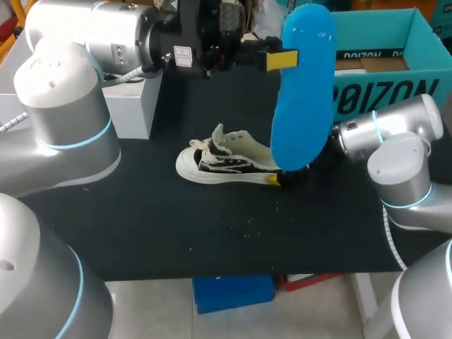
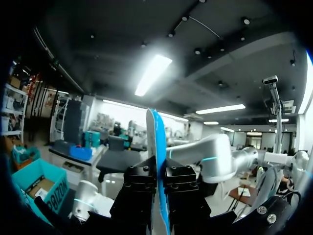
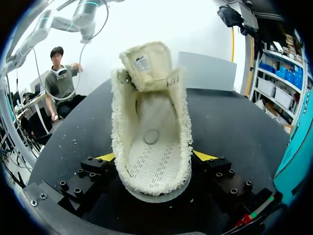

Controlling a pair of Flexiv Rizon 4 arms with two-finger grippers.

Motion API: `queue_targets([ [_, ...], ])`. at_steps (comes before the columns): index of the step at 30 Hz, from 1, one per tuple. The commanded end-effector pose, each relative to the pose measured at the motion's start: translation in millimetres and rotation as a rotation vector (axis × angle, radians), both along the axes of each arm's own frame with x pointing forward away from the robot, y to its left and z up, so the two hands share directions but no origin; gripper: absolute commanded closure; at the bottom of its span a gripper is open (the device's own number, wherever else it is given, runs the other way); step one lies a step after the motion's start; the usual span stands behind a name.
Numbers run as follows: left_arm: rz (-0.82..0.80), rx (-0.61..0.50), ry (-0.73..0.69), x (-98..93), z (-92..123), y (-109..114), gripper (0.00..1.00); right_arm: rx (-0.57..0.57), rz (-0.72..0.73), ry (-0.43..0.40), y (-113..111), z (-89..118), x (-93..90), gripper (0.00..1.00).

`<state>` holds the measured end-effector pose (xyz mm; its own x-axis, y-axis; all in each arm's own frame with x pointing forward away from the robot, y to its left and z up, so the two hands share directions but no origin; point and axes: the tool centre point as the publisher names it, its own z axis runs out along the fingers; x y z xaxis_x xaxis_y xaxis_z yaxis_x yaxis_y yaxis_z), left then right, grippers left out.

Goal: Take the shoe out of the shoebox, open the shoe tongue, remove and reinsert the insole, then place the shoe into the shoebox

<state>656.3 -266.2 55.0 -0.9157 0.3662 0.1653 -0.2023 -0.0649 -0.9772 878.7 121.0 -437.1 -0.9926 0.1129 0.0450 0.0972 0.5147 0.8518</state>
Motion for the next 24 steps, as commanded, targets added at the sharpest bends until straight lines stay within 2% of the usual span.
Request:
queue_targets([
  [1,0.024,-0.01,0.012,-14.2,7,-7,1.0,-0.001,-0.002,0.001,1,-1,-0.8,1.0],
  [11,-0.005,-0.048,-0.005,-38.4,22,-5,1.0,-0.001,-0.002,0.001,1,-1,-0.8,1.0],
  [24,0.003,-0.053,-0.015,-40.3,21,-2,1.0,-0.001,-0.002,0.001,1,-1,-0.8,1.0],
])
